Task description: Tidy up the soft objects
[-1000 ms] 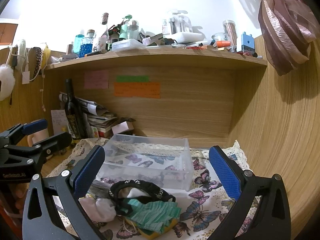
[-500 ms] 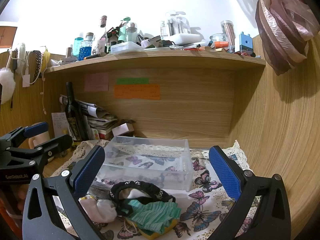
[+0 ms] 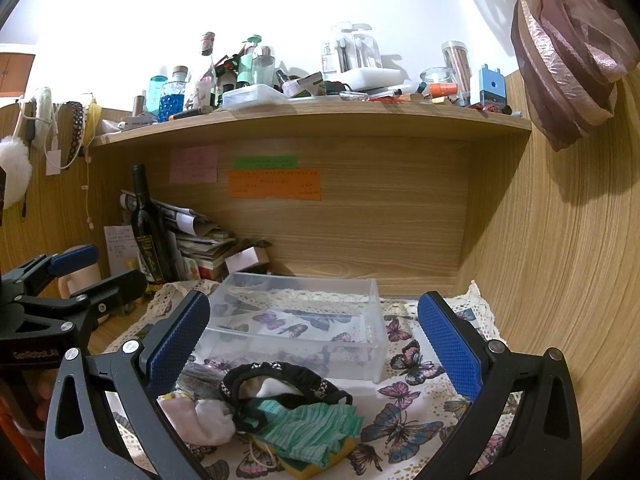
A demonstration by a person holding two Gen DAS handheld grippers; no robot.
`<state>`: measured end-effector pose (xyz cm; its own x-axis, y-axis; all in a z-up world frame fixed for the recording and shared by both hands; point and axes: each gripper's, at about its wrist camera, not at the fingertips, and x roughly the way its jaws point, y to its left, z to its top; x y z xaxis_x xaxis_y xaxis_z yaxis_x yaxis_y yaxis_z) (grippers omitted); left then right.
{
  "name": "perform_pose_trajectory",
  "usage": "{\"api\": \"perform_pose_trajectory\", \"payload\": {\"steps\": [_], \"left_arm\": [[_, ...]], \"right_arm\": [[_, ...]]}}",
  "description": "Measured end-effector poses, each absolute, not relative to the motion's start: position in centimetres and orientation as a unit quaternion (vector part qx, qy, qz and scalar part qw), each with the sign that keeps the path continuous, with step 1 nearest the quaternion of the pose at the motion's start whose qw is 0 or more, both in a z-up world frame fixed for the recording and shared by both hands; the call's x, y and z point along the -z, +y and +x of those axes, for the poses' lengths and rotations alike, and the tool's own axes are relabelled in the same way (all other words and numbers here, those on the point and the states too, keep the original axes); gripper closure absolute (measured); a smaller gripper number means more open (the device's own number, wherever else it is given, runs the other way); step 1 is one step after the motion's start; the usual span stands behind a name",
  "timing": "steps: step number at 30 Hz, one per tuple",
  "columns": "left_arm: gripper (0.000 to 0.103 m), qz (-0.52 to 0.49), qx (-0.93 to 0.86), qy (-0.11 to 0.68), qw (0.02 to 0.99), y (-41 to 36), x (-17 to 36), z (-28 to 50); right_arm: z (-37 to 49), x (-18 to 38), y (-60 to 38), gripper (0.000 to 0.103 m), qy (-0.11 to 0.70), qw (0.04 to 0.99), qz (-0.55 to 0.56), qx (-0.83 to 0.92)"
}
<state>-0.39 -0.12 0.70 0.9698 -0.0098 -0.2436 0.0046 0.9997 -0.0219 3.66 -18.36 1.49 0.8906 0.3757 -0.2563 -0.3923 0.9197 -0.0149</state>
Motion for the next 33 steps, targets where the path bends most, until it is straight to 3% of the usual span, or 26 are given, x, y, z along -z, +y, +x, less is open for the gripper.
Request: {"api": "perform_pose_trajectory", "payload": {"steps": [23, 27, 29, 33], "left_arm": [[0.000, -0.019, 0.018, 0.148, 0.989, 0.5, 0.4, 0.7], [0.023, -0.033, 0.012, 0.183, 0.983, 1.9, 1.6, 1.8], [0.026, -0.044, 0.011, 0.202, 0.978, 2.7, 2.3, 2.6], [0.034, -0.057, 0.012, 0.244, 0.968, 3.9, 4.1, 4.0]], "right_arm": [[4.0, -1.2, -18.5, 0.000, 0.135, 0.971, -0.026, -0.196], [5.1, -0.4, -18.9, 0.005, 0.159, 0.967, -0.015, -0.197], [5.7, 0.1, -19.0, 0.014, 0.174, 0.965, -0.012, -0.196], [6.8, 1.5, -19.4, 0.023, 0.209, 0.957, -0.009, -0.203]]}}
